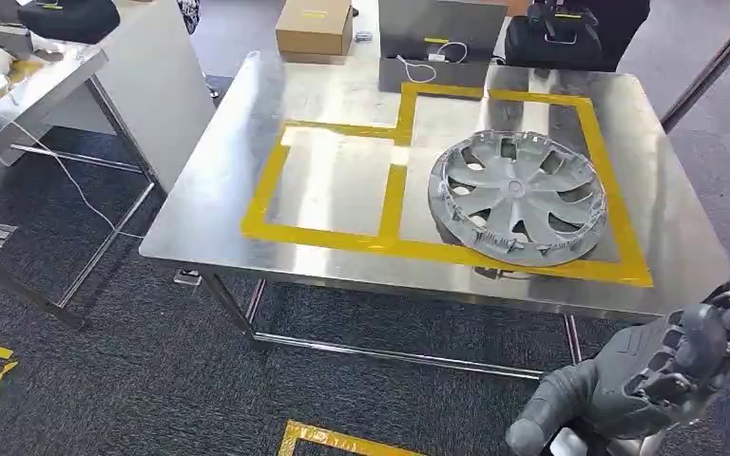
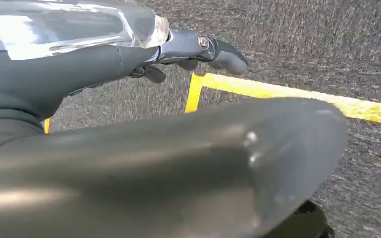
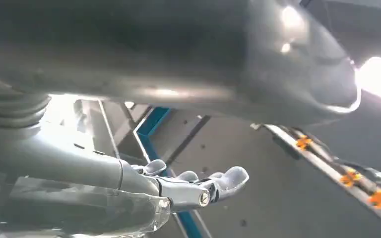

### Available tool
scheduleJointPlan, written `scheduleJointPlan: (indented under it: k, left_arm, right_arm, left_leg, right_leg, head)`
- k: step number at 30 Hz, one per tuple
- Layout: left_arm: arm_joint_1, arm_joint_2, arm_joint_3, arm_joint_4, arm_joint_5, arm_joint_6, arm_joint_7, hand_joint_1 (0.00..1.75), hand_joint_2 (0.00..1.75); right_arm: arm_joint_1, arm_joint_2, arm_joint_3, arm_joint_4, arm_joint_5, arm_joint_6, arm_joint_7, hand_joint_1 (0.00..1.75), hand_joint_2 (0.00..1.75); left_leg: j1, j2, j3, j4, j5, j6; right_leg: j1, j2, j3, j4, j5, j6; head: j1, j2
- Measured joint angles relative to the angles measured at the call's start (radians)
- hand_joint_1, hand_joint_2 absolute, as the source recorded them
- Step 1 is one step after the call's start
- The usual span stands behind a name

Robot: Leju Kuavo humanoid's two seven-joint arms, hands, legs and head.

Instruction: Take the parts from the cabinet and place them on the table.

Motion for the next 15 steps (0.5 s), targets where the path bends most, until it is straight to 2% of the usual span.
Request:
scheduleJointPlan:
  k: [1,2,3,4,6,7,8,9,10,11,12,13,14,15]
  left_arm:
    - [0.0,0.001,0.0,0.0,-0.001,-0.001,0.0,0.0,0.0]
    - [0.0,0.001,0.0,0.0,-0.002,-0.003,0.0,0.0,0.0]
    - [-0.001,0.0,0.0,0.0,-0.002,-0.006,0.0,0.0,0.0]
    - [-0.002,0.0,0.0,0.0,-0.003,-0.007,0.0,0.0,0.0]
    - [-0.001,0.0,0.0,0.0,-0.004,-0.008,0.0,0.0,0.0]
    - [-0.001,0.0,0.0,0.0,-0.004,-0.008,0.0,0.0,0.0]
    - [-0.001,0.0,0.0,0.0,-0.005,-0.008,0.0,0.0,0.0]
    - [-0.001,0.0,0.0,0.0,-0.005,-0.008,0.0,0.0,0.0]
    - [-0.001,0.0,0.0,0.0,-0.005,-0.008,0.0,0.0,0.0]
    - [-0.001,0.0,0.0,0.0,-0.005,-0.008,0.0,0.0,0.0]
    - [-0.001,0.0,0.0,0.0,-0.005,-0.009,0.0,0.0,0.0]
    - [-0.001,-0.002,0.0,0.0,-0.005,-0.009,0.0,0.0,0.0]
    - [-0.001,-0.002,0.0,0.0,-0.005,-0.009,0.0,0.0,0.0]
    - [-0.001,-0.002,0.0,0.0,-0.005,-0.009,0.0,0.0,0.0]
  right_arm:
    - [0.0,0.0,-0.001,0.0,0.001,0.0,0.0,0.0,0.0]
    - [0.0,0.001,-0.002,0.0,0.001,0.0,0.0,0.0,0.0]
    - [0.002,0.001,-0.006,0.0,0.001,0.0,0.0,0.0,0.0]
    - [0.002,0.001,-0.008,0.0,0.001,0.0,0.0,0.0,0.0]
    - [0.007,0.001,-0.014,0.001,0.0,0.0,0.0,0.0,0.0]
    - [0.009,0.001,-0.016,0.003,0.0,0.0,0.0,0.0,0.0]
    - [0.011,0.001,-0.018,0.004,0.0,0.0,0.0,0.0,0.0]
    - [0.012,0.001,-0.02,0.005,0.0,0.0,0.0,0.0,0.0]
    - [0.012,0.001,-0.021,0.006,0.0,0.0,0.0,0.0,0.0]
    - [0.011,0.001,-0.023,0.006,-0.005,0.0,0.0,0.0,0.0]
    - [0.009,0.001,-0.024,0.007,-0.01,0.0,0.0,0.0,0.0]
    - [0.007,0.001,-0.024,0.008,-0.013,0.0,0.0,0.0,0.0]
    - [0.005,0.002,-0.025,0.009,-0.015,0.0,0.0,0.0,0.0]
    - [0.003,0.002,-0.026,0.01,-0.018,0.0,0.0,0.0,0.0]
  left_leg:
    - [-0.001,0.0,-0.002,0.0,0.003,0.007]
    - [0.003,0.002,-0.007,-0.01,0.014,0.02]
    - [0.007,0.008,-0.005,-0.011,0.021,0.028]
    - [0.007,0.008,-0.013,-0.011,0.027,0.038]
    - [0.002,0.012,-0.031,-0.01,0.04,0.044]
    - [-0.001,0.013,-0.04,-0.009,0.046,0.046]
    - [-0.004,0.014,-0.047,-0.009,0.052,0.046]
    - [-0.007,0.014,-0.053,-0.008,0.058,0.047]
    - [-0.009,0.014,-0.057,-0.008,0.063,0.046]
    - [-0.011,0.012,-0.06,-0.008,0.068,0.045]
    - [-0.011,0.012,-0.062,-0.007,0.073,0.043]
    - [-0.016,0.011,-0.067,-0.004,0.077,0.037]
    - [-0.013,0.012,-0.067,-0.005,0.083,0.032]
    - [-0.011,0.013,-0.069,-0.003,0.088,0.025]
  right_leg:
    - [-0.001,0.0,0.001,-0.006,0.005,0.008]
    - [0.0,0.002,-0.001,-0.005,0.008,0.015]
    - [-0.001,0.001,-0.01,0.011,-0.015,0.016]
    - [0.0,0.001,-0.029,0.059,-0.063,0.016]
    - [0.002,0.001,-0.09,0.225,-0.163,0.018]
    - [0.003,0.001,-0.11,0.293,-0.189,0.018]
    - [0.003,0.001,-0.11,0.314,-0.188,0.017]
    - [0.004,0.001,-0.085,0.285,-0.17,0.012]
    - [0.006,0.001,-0.033,0.209,-0.136,0.005]
    - [0.01,0.001,0.038,0.097,-0.097,-0.003]
    - [0.015,0.001,0.103,-0.005,-0.077,-0.013]
    - [0.019,-0.002,0.121,-0.038,-0.078,-0.013]
    - [0.022,-0.001,0.108,-0.027,-0.062,-0.012]
    - [0.026,-0.001,0.102,-0.037,-0.066,-0.016]
  head:
    - [-0.002,0.0]
    - [-0.001,0.0]
    - [0.0,0.0]
    - [0.005,0.0]
    - [0.006,0.0]
    - [0.007,0.0]
    - [0.006,0.0]
    - [0.007,0.0]
    - [0.007,0.0]
    - [0.006,0.0]
    - [0.007,0.0]
    - [0.005,0.0]
    - [0.004,0.0]
    - [0.008,0.0]
